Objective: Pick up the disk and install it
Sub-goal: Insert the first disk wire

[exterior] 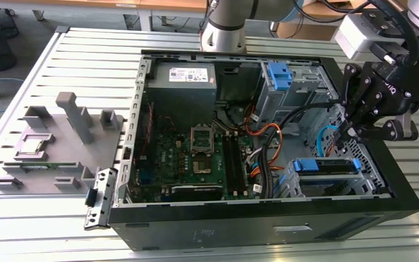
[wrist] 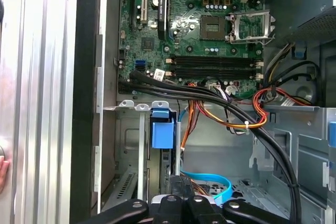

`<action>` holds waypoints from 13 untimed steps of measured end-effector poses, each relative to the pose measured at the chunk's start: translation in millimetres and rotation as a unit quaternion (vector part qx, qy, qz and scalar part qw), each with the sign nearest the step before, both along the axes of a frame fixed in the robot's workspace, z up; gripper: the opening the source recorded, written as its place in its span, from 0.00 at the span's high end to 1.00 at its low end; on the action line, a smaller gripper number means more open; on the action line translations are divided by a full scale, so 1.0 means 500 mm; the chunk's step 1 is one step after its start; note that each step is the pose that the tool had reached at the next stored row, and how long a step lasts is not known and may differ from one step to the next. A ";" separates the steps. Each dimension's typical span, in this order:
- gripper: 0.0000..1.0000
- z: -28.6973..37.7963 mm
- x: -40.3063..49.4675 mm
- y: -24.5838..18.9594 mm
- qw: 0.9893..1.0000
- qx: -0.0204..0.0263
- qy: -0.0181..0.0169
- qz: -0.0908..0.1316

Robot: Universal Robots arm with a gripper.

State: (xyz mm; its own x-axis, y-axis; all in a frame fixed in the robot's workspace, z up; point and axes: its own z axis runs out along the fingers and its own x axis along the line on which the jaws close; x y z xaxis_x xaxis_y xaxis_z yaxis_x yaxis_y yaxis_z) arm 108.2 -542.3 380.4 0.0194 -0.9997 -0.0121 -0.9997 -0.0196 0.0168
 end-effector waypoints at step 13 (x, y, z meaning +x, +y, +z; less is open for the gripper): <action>0.89 0.001 0.006 0.0189 1.000 0.000 0.000 -0.001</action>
State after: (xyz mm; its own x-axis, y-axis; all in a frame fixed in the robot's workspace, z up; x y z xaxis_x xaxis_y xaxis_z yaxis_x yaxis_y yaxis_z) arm 111.1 -532.8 381.0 0.0181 -0.9998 -0.0129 -0.9997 -0.0183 0.0169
